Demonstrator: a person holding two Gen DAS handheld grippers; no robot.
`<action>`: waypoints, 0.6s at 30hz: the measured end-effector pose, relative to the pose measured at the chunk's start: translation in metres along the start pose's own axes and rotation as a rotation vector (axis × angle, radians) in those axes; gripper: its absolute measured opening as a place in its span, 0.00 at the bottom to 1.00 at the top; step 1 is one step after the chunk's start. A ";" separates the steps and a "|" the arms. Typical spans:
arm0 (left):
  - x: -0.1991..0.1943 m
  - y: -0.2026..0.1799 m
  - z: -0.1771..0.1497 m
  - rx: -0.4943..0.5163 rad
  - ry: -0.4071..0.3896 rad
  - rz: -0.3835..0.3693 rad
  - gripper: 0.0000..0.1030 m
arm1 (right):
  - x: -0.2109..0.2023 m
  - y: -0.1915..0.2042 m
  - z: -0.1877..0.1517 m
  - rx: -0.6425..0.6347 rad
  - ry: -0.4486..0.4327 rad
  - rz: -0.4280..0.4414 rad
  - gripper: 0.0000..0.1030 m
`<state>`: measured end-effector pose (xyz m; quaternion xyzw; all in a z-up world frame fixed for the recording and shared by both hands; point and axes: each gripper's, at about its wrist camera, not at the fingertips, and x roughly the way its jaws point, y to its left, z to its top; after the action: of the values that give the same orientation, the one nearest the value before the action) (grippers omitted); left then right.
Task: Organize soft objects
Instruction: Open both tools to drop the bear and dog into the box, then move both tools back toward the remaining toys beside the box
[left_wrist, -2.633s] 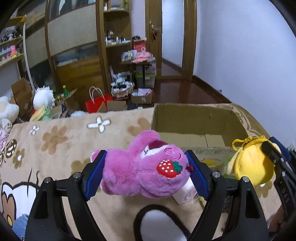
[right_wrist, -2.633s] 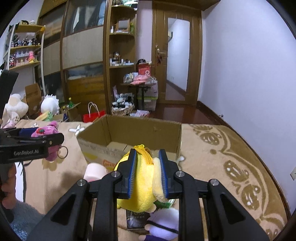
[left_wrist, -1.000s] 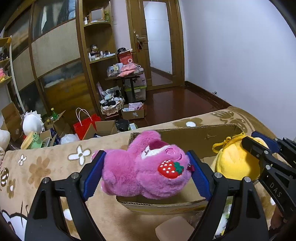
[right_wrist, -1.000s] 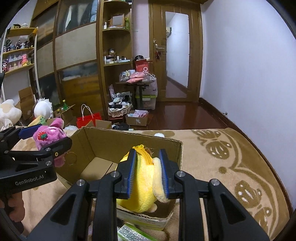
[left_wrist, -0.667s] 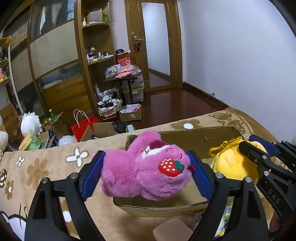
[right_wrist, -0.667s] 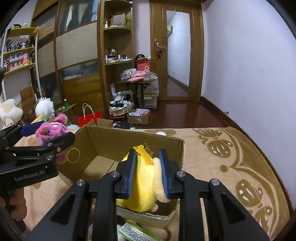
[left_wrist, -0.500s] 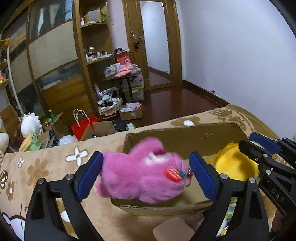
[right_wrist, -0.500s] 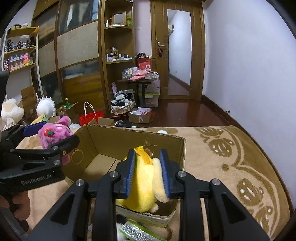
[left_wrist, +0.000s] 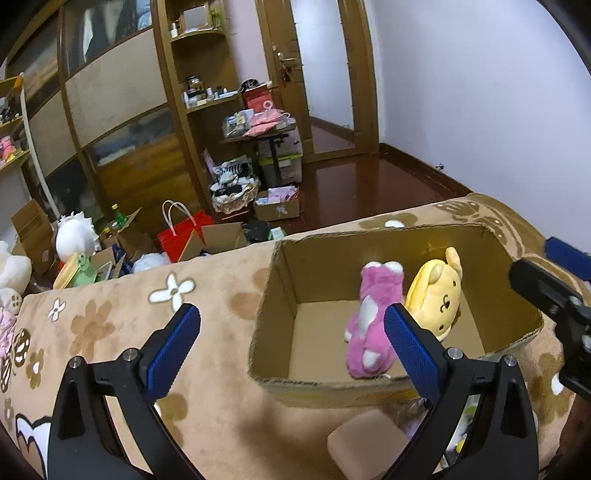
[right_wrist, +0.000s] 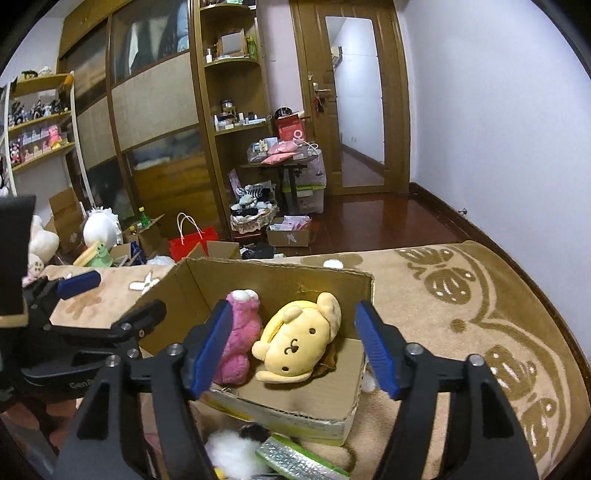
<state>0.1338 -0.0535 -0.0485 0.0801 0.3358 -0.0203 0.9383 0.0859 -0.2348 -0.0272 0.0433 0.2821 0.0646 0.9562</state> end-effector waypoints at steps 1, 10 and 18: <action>-0.003 0.002 -0.001 -0.006 0.003 0.000 0.96 | -0.002 -0.001 0.000 0.004 -0.002 0.001 0.87; -0.039 0.015 -0.012 -0.039 -0.019 0.014 0.99 | -0.033 -0.002 0.000 0.027 -0.019 0.017 1.00; -0.077 0.018 -0.023 -0.017 -0.022 0.026 0.99 | -0.059 -0.011 -0.010 0.076 0.012 -0.025 1.00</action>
<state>0.0619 -0.0334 -0.0147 0.0760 0.3244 -0.0062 0.9428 0.0319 -0.2544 -0.0055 0.0758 0.2905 0.0419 0.9529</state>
